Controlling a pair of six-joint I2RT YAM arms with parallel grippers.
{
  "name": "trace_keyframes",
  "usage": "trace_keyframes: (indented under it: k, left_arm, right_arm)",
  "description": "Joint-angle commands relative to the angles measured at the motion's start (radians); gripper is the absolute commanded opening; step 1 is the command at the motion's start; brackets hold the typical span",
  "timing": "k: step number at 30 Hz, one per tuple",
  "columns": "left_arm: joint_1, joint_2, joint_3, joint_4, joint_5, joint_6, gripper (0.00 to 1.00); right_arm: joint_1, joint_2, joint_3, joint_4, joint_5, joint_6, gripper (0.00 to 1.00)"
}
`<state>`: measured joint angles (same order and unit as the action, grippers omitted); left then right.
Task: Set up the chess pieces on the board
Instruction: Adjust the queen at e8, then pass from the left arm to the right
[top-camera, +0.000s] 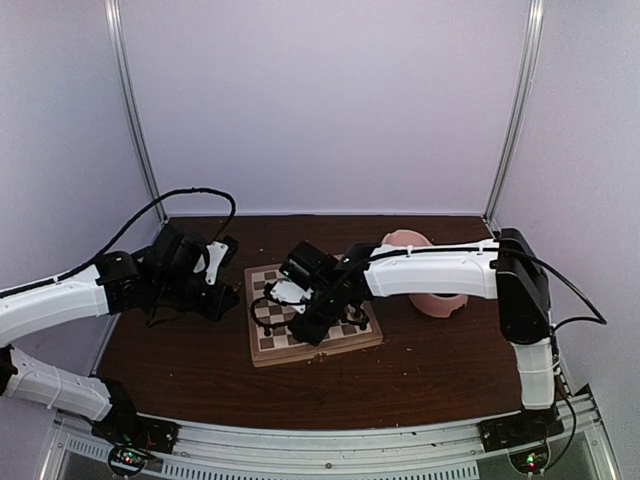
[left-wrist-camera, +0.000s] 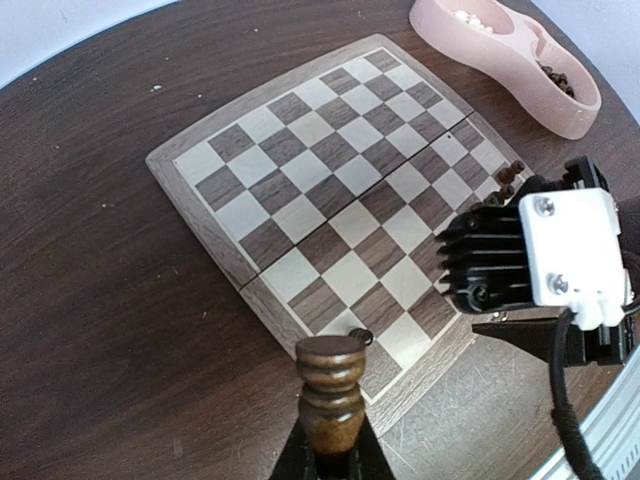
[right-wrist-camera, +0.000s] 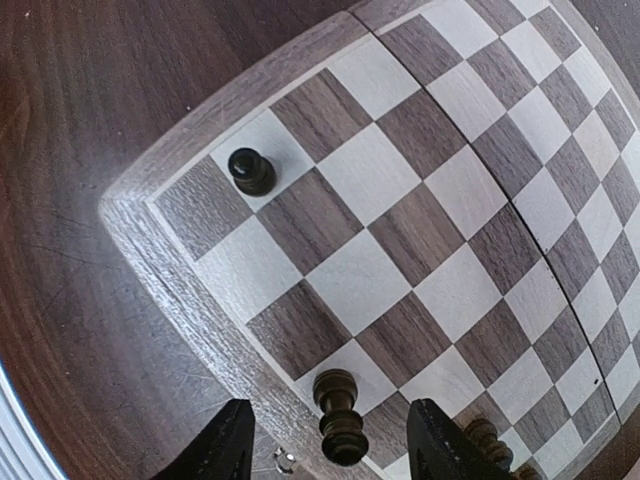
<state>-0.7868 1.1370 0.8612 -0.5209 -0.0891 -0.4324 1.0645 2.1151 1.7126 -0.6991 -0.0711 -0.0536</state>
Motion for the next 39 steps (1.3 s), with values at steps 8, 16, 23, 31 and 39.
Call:
trace_keyframes:
  k: [8,16,23,31,39]
  left_arm:
    - [0.019,0.001,0.053,0.054,0.235,0.027,0.02]
    - [0.037,0.059,0.106,0.112,0.550,-0.012,0.03]
    - [0.035,0.163,0.208,-0.030,0.635,0.042,0.03]
    - [0.035,0.202,0.295,-0.131,0.657,0.067,0.04]
    - [0.036,0.267,0.329,-0.129,0.704,0.075,0.04]
  right_arm:
    - [-0.006,-0.244,-0.143,0.196,-0.143,-0.008,0.55]
    - [0.021,-0.435,-0.379,0.486,-0.199,-0.189,0.57]
    - [0.028,-0.460,-0.373,0.413,-0.116,-0.403,0.46]
    - [0.065,-0.493,-0.388,0.488,0.061,-0.612,0.54]
    - [0.140,-0.431,-0.300,0.395,0.205,-0.783,0.54]
